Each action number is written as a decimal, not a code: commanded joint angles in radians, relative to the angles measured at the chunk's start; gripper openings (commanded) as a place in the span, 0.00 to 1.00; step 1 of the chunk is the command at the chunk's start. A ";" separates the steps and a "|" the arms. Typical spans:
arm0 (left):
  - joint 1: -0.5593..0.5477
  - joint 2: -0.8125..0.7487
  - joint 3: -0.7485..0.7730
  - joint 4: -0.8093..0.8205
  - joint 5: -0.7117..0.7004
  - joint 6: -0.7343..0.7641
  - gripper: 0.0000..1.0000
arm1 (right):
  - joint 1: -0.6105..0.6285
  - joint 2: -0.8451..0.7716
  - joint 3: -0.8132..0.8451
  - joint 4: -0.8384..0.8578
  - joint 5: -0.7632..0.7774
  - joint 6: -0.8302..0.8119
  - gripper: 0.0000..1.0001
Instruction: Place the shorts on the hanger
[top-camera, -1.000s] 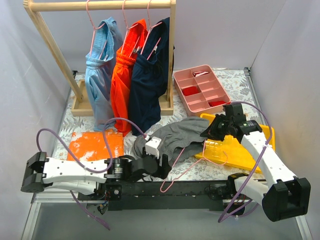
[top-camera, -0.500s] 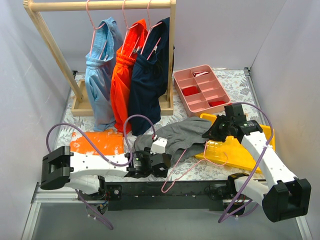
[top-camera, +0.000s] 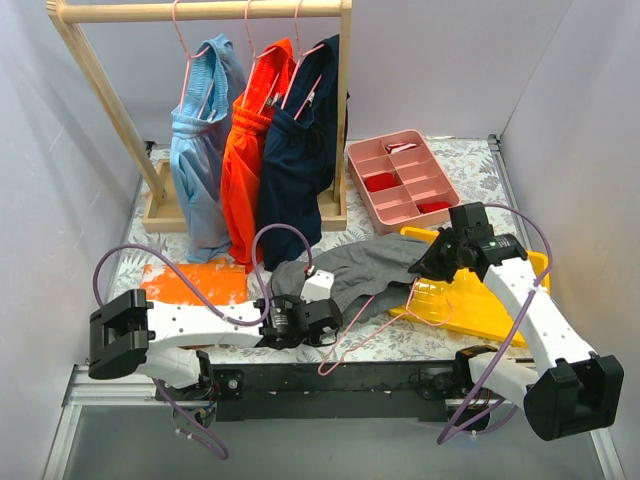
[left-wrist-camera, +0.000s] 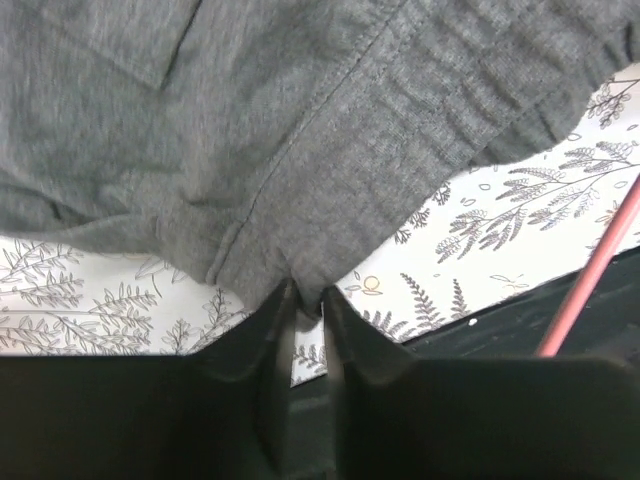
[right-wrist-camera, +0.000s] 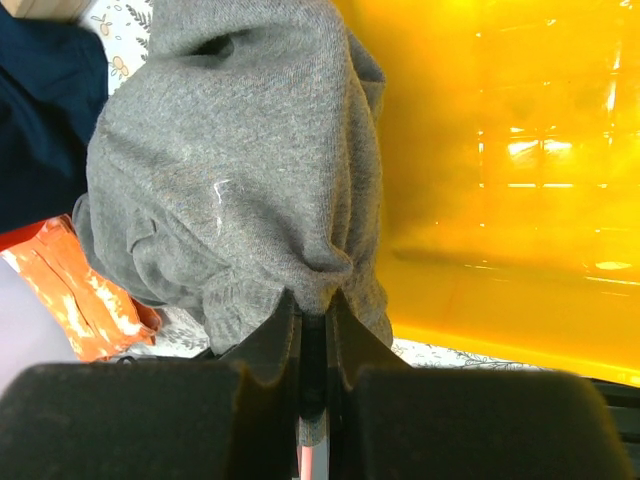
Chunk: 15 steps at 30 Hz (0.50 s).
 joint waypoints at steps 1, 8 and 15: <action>0.004 -0.057 0.037 -0.044 0.014 0.008 0.09 | -0.001 0.023 0.051 -0.003 0.020 0.009 0.01; 0.010 -0.175 0.091 -0.124 0.086 0.002 0.00 | -0.001 0.027 0.083 0.032 0.029 0.088 0.01; 0.015 -0.298 0.140 -0.253 0.163 -0.025 0.00 | -0.001 0.041 0.191 -0.022 0.164 0.185 0.01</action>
